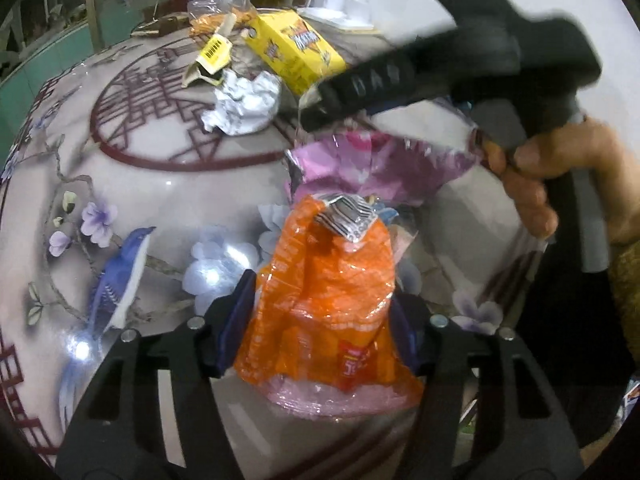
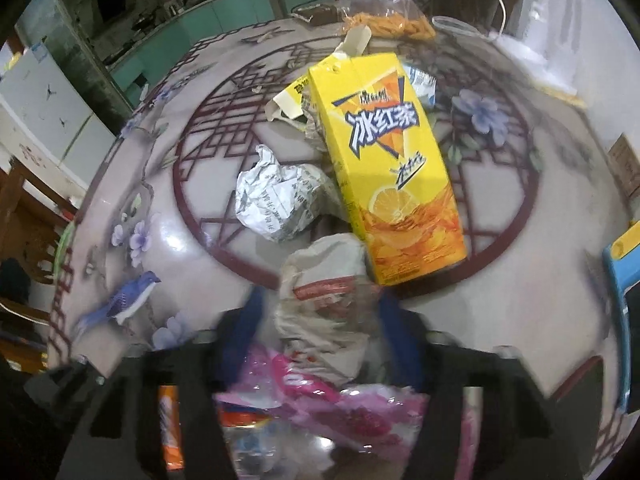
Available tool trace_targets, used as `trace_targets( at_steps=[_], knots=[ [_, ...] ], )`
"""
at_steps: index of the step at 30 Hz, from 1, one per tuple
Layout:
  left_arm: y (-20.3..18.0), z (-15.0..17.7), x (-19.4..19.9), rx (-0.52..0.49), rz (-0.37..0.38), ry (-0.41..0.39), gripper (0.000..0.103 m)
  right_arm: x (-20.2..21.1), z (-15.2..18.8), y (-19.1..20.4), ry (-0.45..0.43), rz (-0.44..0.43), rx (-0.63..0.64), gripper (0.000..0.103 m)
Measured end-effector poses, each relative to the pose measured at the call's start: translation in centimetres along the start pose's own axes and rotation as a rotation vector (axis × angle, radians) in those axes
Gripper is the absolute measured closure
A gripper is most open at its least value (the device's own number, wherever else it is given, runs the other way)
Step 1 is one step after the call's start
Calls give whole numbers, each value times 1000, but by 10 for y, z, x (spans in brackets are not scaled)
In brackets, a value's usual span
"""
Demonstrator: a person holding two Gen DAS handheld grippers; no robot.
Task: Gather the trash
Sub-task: 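Grasp the orange snack bag with the left tool while the right tool grasps the paper wrapper, then carry the orange bag and paper wrapper over the red bin and open both tools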
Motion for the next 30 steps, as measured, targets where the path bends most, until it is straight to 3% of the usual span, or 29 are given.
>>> trace_targets(
  at_steps=[6, 9, 19, 25, 30],
  knots=[
    [11, -16, 23, 42, 2, -66, 44, -12, 9, 0, 44, 10, -1, 49],
    [19, -20, 28, 63, -4, -78, 44, -17, 14, 2, 57, 21, 21, 59],
    [46, -36, 55, 106, -16, -144, 44, 3, -9, 8, -81, 23, 50, 66],
    [81, -47, 80, 166, -70, -208, 44, 10, -17, 6, -109, -3, -17, 67],
    [117, -61, 108, 235, -144, -279, 43, 23, -25, 17, -146, -2, 7, 67]
  ],
)
Point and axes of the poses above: each gripper's, at about its wrist camera, not at the fingertips, and x roughly against the way its jaws point, y to its left, z to its underside, the point moved 8 cm from there along -x, roughly the way its jaws point, and after that the axes turned 15 degrees about -y, right-handed, at the moved point
